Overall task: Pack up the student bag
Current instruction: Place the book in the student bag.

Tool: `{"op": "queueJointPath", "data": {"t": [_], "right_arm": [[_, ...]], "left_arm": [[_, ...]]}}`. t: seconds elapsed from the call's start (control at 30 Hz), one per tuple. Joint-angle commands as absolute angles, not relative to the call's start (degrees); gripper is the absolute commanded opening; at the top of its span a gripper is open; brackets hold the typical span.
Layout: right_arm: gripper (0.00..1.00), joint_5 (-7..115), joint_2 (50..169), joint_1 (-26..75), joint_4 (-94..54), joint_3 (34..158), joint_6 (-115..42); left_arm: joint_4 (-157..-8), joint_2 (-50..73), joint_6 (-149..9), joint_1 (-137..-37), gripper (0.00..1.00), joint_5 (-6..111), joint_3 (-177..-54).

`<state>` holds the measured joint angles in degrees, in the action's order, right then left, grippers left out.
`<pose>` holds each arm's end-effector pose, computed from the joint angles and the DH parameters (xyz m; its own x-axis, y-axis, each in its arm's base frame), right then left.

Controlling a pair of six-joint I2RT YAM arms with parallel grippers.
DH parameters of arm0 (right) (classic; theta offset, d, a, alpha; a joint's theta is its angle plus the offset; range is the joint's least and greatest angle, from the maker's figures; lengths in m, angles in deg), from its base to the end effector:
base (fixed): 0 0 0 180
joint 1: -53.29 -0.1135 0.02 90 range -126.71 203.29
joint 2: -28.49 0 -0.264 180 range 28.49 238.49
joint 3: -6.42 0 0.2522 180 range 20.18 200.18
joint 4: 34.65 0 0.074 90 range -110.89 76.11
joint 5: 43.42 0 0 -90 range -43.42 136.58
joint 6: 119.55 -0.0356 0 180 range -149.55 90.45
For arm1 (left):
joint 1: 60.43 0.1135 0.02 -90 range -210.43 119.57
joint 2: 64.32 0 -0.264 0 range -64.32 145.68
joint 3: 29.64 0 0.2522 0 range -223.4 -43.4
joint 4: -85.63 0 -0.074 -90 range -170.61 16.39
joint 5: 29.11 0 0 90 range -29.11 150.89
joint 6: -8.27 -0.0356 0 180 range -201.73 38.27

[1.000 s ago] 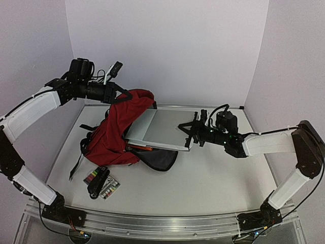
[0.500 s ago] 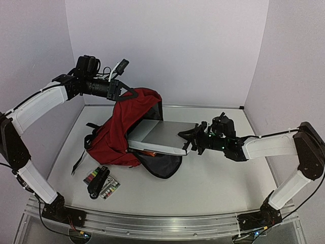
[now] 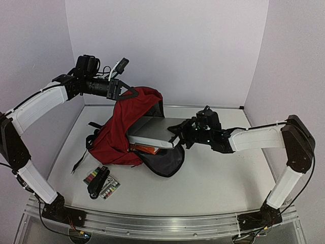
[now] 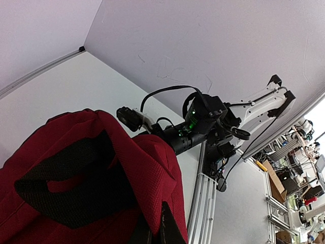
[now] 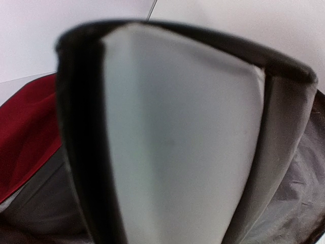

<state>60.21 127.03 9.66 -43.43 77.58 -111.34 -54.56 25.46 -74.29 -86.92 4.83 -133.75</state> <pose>0.2737 0.2725 0.2240 -0.8567 0.5123 -0.0610 0.1097 0.2963 0.9488 0.2984 -0.1817 0.3995 -0.5008 0.1688 -0.8489 0.8617 0.1891 -0.4708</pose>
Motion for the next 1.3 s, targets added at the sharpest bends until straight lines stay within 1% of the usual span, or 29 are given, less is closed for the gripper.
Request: {"op": "queueJointPath", "data": {"t": [0.0,0.2,0.37,0.5,0.57,0.63,0.7,0.77,0.87,0.97,1.07,1.17,1.27], "right_arm": [[0.0,53.5,133.5,7.9,-37.7,83.7,-108.1],[0.03,54.4,142.8,5.2,-37.8,93.0,-106.8],[0.06,52.5,149.1,5.1,-37.8,97.2,-106.0],[0.13,50.1,150.5,5.1,-37.8,99.2,-103.4],[0.25,48.3,149.6,5.1,-37.8,99.1,-100.8],[0.4,45.8,147.3,5.1,-37.7,97.7,-98.1],[0.51,42.5,143.8,5.2,-37.5,95.5,-95.7],[0.6,38.4,139.9,5.2,-36.5,92.5,-93.0],[0.7,32.7,133.8,5.2,-34.1,88.1,-88.7],[0.74,30.6,127.9,5.3,-33.3,83.6,-83.1],[0.79,33.3,122.2,5.3,-33.6,79.4,-75.6],[0.78,43.9,117.9,5.3,-35.6,76.3,-67.6],[0.71,56.9,115.4,4.9,-38.5,75.0,-62.5]], "left_arm": [[-68.9,22.4,-73.3,-87.4,0.0,-4.5,-136.7],[-72.1,24.9,-71.0,-87.9,0.0,-6.2,-135.3],[-73.6,27.5,-69.8,-89.2,0.0,-7.2,-135.3],[-74.0,28.7,-69.2,-89.7,0.0,-7.3,-134.7],[-74.1,28.7,-69.1,-89.7,0.0,-6.6,-133.9],[-74.2,28.3,-69.0,-89.6,0.0,-5.2,-132.9],[-74.0,27.6,-69.1,-89.6,0.0,-2.1,-131.8],[-73.7,27.0,-69.2,-89.5,0.0,0.9,-130.9],[-72.1,25.7,-68.9,-89.0,0.0,7.1,-129.4],[-71.4,24.3,-67.2,-88.1,0.0,12.1,-127.0],[-71.9,23.3,-64.6,-86.9,0.0,13.0,-124.6],[-72.9,22.4,-62.5,-86.4,0.0,12.8,-122.4],[-72.9,21.5,-61.3,-86.1,0.0,13.8,-121.1]]}}
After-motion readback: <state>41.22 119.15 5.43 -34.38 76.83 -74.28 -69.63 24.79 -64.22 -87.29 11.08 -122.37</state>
